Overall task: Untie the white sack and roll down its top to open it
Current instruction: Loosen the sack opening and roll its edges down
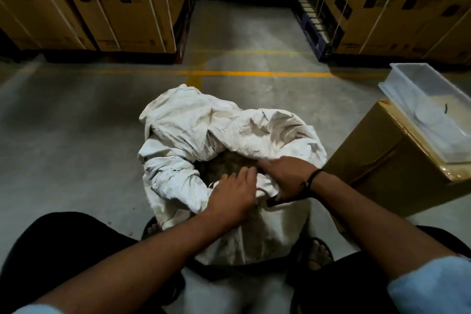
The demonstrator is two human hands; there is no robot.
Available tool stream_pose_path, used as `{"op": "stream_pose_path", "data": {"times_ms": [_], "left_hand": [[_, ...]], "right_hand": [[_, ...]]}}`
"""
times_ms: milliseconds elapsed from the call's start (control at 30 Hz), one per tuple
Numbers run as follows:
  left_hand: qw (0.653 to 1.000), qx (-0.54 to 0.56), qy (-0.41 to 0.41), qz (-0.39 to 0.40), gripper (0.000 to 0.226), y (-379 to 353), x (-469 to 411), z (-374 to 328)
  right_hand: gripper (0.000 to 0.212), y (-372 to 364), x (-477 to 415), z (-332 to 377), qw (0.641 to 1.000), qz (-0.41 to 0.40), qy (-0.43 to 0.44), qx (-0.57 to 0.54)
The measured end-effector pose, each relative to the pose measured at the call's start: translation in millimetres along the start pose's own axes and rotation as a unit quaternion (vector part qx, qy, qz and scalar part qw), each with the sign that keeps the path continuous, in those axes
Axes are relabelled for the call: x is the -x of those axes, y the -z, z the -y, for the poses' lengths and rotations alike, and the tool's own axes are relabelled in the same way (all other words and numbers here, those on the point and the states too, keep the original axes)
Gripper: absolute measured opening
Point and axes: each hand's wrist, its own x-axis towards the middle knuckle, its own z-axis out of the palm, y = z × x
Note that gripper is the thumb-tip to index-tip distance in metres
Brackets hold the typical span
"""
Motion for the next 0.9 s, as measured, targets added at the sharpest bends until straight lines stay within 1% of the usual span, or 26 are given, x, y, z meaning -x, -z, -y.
{"op": "stream_pose_path", "data": {"times_ms": [33,67,100,133,167,233,267,300,333,367,433,467,500,533,567,600,667,700,733,767,800,833,867,900], "left_hand": [[0.997,0.043,0.022,0.059,0.072,-4,-5,6],[0.988,0.103,0.039,0.112,0.083,-3,-11,14],[0.972,0.172,0.048,0.154,0.091,0,-17,23],[0.956,0.233,0.041,0.176,0.099,5,-25,34],[0.946,0.261,0.026,0.192,0.099,9,-30,45],[0.946,0.225,0.005,0.235,0.077,21,-33,64],[0.949,0.19,0.001,0.253,0.066,24,-33,71],[0.951,0.16,-0.003,0.263,0.061,25,-31,73],[0.957,0.122,-0.008,0.264,0.059,27,-28,70],[0.964,0.072,-0.014,0.255,0.058,23,-25,65],[0.978,-0.012,-0.038,0.206,0.058,19,-18,50],[0.982,-0.034,-0.051,0.179,0.058,19,-14,44],[0.986,-0.041,-0.068,0.145,0.057,19,-11,37],[0.989,-0.042,-0.09,0.109,0.055,16,-7,31],[0.991,-0.036,-0.11,0.072,0.053,11,-4,26],[0.992,-0.023,-0.117,0.051,0.052,6,0,23],[0.992,0.049,-0.104,0.048,0.053,0,3,26],[0.99,0.098,-0.084,0.063,0.056,3,3,32],[0.984,0.138,-0.055,0.095,0.064,7,1,42],[0.978,0.154,-0.032,0.134,0.074,11,-2,55],[0.975,0.137,-0.022,0.175,0.083,14,-4,68],[0.971,0.098,-0.024,0.216,0.089,18,-4,79],[0.967,0.055,-0.03,0.246,0.09,21,-3,87],[0.967,0.021,-0.033,0.252,0.086,23,-2,94]], "right_hand": [[0.073,-2,-2,2,1.0,0.009,-0.023,-0.001],[0.061,-5,-3,3,0.999,-0.01,-0.031,0.027],[0.048,-8,-4,4,0.996,-0.05,-0.033,0.067],[0.036,-11,-5,5,0.989,-0.101,-0.025,0.104],[0.026,-15,-6,5,0.98,-0.15,-0.019,0.133],[0.015,-24,-6,4,0.958,-0.234,-0.023,0.163],[0.012,-27,-6,1,0.953,-0.255,-0.036,0.162],[0.013,-29,-7,-1,0.952,-0.26,-0.049,0.154],[0.02,-28,-7,-3,0.957,-0.243,-0.055,0.148],[0.035,-28,-7,-5,0.965,-0.208,-0.05,0.152],[0.078,-23,-5,-8,0.984,-0.106,-0.016,0.14],[0.097,-20,-3,-6,0.993,-0.053,-0.003,0.104],[0.11,-19,-2,-3,0.998,-0.019,0.005,0.059],[0.115,-17,-2,1,1.0,-0.003,0.007,0.021],[0.113,-17,-3,7,1.0,0.004,0.009,-0.001],[0.104,-17,-4,11,1.0,0.009,0.007,-0.004],[0.068,-18,-6,16,1.0,0.004,-0.009,0.01],[0.052,-20,-6,17,1.0,-0.016,-0.01,0.02],[0.042,-21,-6,17,0.999,-0.036,-0.008,0.037],[0.037,-23,-4,17,0.997,-0.051,-0.008,0.058],[0.034,-27,-3,16,0.995,-0.066,-0.004,0.075],[0.033,-32,-1,14,0.993,-0.078,0.002,0.083],[0.033,-37,2,10,0.993,-0.087,0.011,0.084],[0.033,-40,6,6,0.992,-0.091,0.014,0.082]]}}
